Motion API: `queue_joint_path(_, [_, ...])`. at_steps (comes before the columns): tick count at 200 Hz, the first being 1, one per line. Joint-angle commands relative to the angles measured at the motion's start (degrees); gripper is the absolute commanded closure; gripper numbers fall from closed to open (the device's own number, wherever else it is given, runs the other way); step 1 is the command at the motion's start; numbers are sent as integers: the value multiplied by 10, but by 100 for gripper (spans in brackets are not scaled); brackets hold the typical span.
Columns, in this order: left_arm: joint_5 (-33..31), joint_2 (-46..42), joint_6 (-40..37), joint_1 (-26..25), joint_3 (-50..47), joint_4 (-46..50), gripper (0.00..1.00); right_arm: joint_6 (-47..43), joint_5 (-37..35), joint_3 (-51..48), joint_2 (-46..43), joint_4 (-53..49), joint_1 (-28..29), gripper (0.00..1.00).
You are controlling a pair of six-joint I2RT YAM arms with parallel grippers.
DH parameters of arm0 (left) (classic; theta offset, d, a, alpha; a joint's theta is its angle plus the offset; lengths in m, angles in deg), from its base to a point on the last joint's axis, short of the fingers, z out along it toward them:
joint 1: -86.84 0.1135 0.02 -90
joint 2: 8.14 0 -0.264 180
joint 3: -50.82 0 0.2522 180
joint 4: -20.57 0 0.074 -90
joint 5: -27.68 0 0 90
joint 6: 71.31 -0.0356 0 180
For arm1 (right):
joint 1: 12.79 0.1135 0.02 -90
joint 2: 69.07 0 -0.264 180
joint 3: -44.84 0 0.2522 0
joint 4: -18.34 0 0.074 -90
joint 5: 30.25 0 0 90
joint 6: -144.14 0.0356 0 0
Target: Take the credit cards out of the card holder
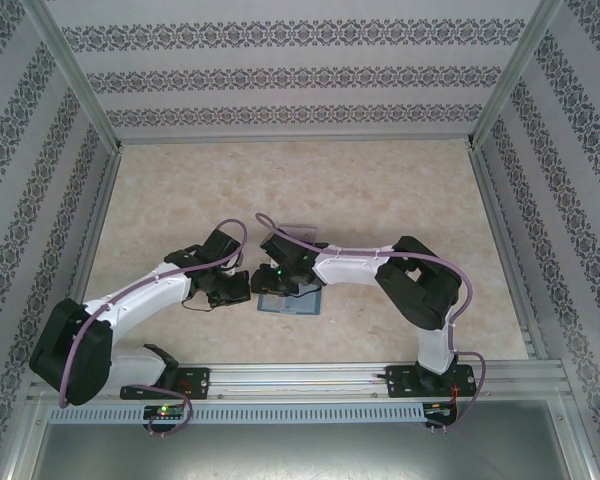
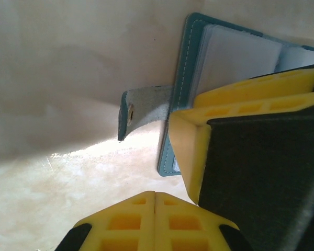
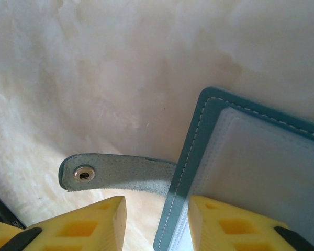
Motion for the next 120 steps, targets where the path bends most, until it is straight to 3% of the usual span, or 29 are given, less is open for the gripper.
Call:
queue_joint_path(1, [-9, 9, -15, 6, 19, 24, 99, -16, -40, -1, -8, -67, 6, 58])
queue_joint_path(49, [-4, 36, -19, 6, 43, 18, 99, -40, -94, 9, -31, -145, 14, 54])
queue_joint_path(120, [-4, 48, -28, 6, 57, 20, 99, -98, -246, 106, -8, -332, 53, 45])
